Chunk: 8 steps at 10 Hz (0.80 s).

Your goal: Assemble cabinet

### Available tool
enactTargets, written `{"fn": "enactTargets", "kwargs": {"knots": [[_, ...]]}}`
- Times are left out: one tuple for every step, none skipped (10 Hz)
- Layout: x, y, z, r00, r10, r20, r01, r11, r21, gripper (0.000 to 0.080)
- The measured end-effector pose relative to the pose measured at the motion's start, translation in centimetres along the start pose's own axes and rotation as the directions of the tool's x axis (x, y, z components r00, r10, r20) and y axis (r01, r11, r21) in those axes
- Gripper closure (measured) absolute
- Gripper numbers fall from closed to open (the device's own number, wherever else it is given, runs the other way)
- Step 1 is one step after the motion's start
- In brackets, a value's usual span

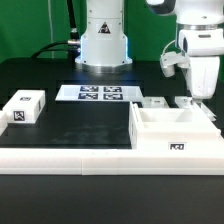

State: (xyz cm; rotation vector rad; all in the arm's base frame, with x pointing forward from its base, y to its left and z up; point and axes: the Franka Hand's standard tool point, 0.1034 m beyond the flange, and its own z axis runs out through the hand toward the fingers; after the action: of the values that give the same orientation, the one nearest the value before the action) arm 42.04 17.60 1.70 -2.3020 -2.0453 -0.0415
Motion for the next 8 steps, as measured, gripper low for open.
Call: {"fn": "enactTargets", "kwargs": {"knots": [[-0.02,-0.04,0.07,1.0,0.0,0.0,0.0,1.0,0.001,0.0523],[-0.07,-0.12,0.2,1.0,0.001,0.001,-0.001,1.0,0.004,0.0661],[-0.12,-0.09,0.26,1.0,0.003,0.0,-0.003,1.0,0.004,0.0732],[-0.13,-0.05,0.26,1.0,0.003,0.0,-0.003,1.0,0.003,0.0732],[-0.12,-0.04,0.25,1.0,0.003,0.0,-0.003,1.0,0.004,0.0732],[-0.12,-0.03,0.25,1.0,0.003,0.0,-0.003,1.0,0.004,0.0732],[-0.12,-0.03,0.25,1.0,0.003,0.0,-0.003,1.0,0.004,0.0732],[-0.12,-0.03,0.25,1.0,0.003,0.0,-0.003,1.0,0.004,0.0732]]}}
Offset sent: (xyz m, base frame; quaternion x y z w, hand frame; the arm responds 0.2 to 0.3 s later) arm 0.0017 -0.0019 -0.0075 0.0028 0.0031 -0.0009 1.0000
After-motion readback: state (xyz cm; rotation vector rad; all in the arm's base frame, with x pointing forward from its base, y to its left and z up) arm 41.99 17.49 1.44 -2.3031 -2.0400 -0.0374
